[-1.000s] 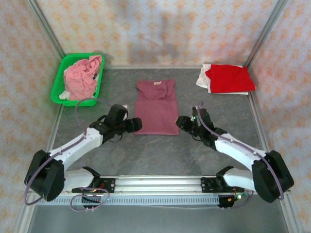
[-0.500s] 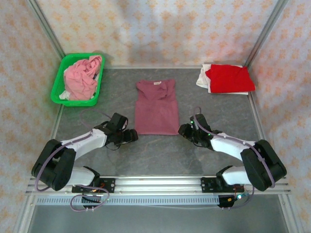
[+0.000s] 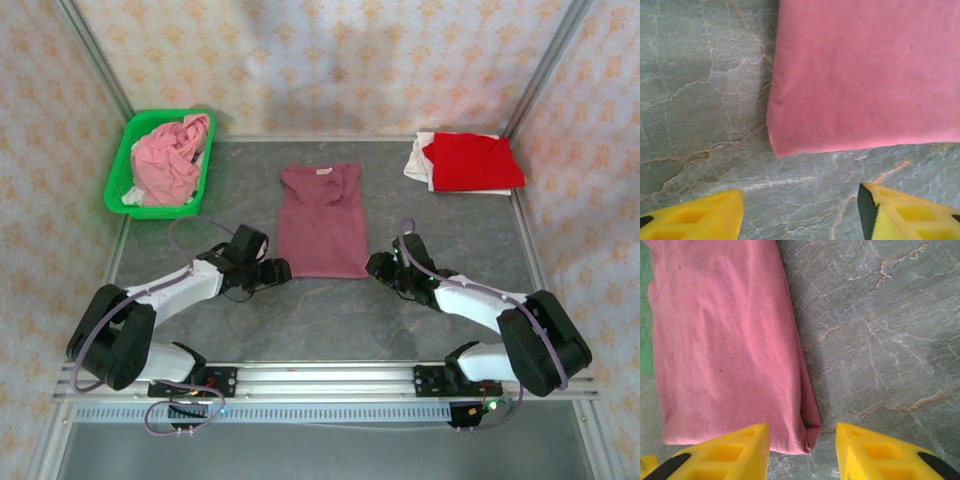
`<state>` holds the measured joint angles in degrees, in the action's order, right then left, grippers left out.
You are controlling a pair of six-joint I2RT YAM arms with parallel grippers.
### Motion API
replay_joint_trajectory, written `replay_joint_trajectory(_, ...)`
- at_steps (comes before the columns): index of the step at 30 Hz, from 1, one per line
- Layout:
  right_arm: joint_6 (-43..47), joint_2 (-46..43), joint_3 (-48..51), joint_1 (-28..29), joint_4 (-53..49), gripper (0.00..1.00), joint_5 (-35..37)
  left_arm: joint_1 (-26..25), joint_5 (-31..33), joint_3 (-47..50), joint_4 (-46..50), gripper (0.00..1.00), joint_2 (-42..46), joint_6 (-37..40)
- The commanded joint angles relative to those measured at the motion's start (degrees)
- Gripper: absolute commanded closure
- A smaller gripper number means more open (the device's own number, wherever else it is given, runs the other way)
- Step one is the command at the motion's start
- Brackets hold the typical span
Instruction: Fold and stack the t-shirts
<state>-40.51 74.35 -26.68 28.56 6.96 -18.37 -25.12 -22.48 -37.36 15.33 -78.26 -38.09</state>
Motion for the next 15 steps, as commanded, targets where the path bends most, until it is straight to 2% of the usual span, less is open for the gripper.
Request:
replay_joint_trajectory(1,0.0,-1.0,0.4,-0.1,1.4,0.61,1.2,-0.2,0.7,-1.8,-2.1,0.39,-0.7,0.4)
replay_joint_trajectory(15,0.3,-1.0,1.0,-0.1,2.1,0.61,0.8,-0.2,1.1,-4.6,-4.2,0.42,-7.1,1.6)
